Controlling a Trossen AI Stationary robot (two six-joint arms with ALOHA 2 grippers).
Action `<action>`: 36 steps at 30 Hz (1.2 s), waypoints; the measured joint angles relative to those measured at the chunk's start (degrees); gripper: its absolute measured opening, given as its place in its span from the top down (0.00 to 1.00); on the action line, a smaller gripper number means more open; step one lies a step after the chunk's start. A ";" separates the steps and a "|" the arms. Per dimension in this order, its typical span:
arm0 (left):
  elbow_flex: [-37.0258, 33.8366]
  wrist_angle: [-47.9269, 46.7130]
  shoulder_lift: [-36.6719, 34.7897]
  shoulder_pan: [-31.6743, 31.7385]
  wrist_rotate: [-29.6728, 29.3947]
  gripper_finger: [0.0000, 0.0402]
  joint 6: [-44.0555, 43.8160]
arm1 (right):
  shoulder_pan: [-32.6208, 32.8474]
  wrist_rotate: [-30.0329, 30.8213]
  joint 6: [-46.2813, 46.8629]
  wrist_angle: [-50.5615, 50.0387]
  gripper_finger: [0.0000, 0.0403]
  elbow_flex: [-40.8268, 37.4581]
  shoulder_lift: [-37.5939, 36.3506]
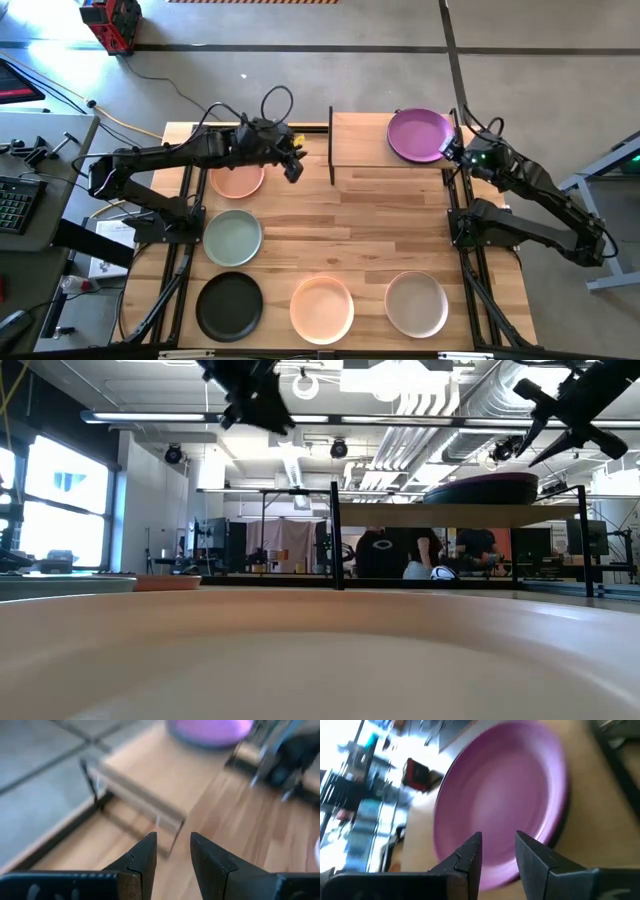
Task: Place and stack plates onto a shelf
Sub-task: Stack the black plate on top of the purple plate on the shelf
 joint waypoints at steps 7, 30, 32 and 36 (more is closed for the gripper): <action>-0.78 -16.53 0.00 -0.73 0.66 0.74 -6.09 | 0.09 -10.16 -2.97 0.79 0.75 0.00 0.00; -14.14 -27.00 -0.23 -20.54 8.59 0.74 0.70 | 0.98 -10.11 -10.79 6.39 0.75 -0.02 0.04; -14.90 -27.02 -0.22 -23.04 9.94 0.74 1.09 | 0.98 -10.10 -12.37 6.39 0.75 -0.02 0.04; -16.07 -26.98 -0.22 -28.26 10.71 0.74 1.09 | 0.98 -10.10 -14.50 6.35 0.75 -0.02 0.04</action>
